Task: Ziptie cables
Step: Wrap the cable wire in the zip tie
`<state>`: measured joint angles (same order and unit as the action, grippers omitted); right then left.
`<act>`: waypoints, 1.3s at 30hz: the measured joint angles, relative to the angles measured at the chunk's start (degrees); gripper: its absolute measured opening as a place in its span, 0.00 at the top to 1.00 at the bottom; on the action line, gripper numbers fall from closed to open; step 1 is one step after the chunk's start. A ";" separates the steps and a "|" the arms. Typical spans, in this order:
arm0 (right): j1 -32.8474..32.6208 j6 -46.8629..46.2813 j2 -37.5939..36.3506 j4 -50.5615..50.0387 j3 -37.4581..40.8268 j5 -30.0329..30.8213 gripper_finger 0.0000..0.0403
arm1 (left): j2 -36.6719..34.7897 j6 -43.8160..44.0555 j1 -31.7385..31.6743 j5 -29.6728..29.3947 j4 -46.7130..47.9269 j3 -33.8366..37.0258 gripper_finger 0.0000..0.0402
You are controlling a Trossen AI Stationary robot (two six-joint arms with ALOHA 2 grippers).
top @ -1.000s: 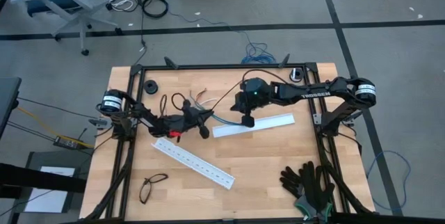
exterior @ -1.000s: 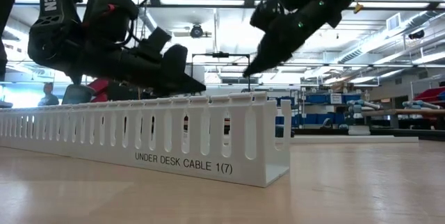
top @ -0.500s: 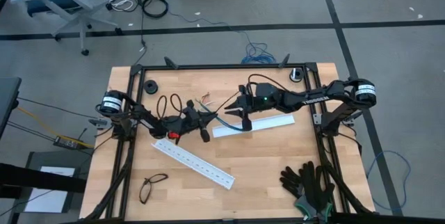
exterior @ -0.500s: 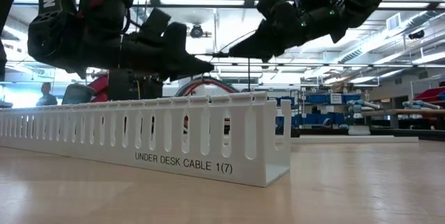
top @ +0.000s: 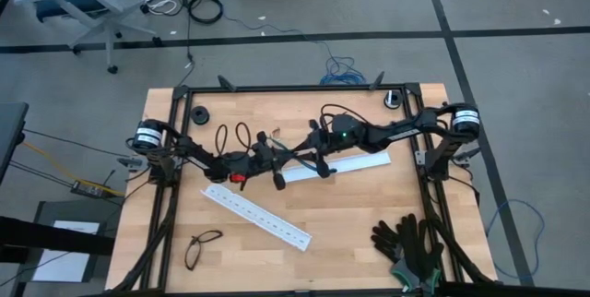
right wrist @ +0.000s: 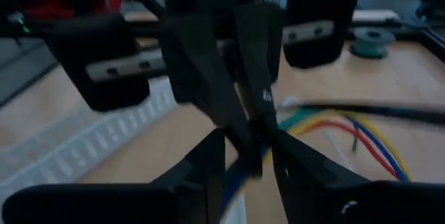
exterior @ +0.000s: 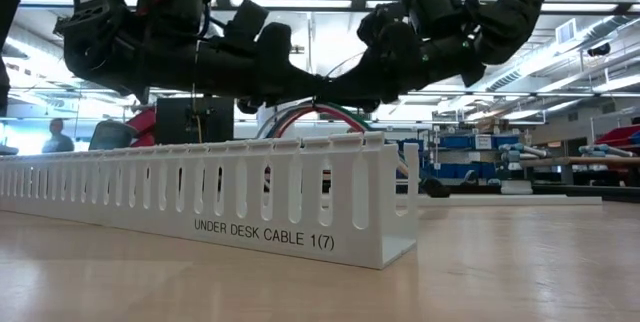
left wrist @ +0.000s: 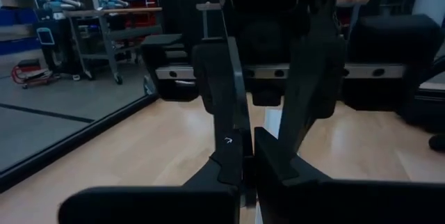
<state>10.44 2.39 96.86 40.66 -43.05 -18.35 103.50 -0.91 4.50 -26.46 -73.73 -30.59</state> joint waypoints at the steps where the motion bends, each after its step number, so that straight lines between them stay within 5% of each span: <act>1: 0.00 -0.48 0.43 1.40 0.00 -0.47 0.75 | 0.00 0.00 0.02 0.04 -0.05 0.00 1.00; 22: 4.39 -7.05 0.05 5.54 -0.24 -11.97 0.79 | 0.17 0.08 0.02 0.08 5.74 0.20 1.00; 39: 4.61 -3.80 0.28 -0.23 -0.11 -9.81 0.82 | 0.09 1.38 -0.03 -0.04 4.13 0.15 1.00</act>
<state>15.05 -1.41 97.14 40.43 -43.16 -28.16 103.59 0.47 4.47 -26.50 -69.60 -30.44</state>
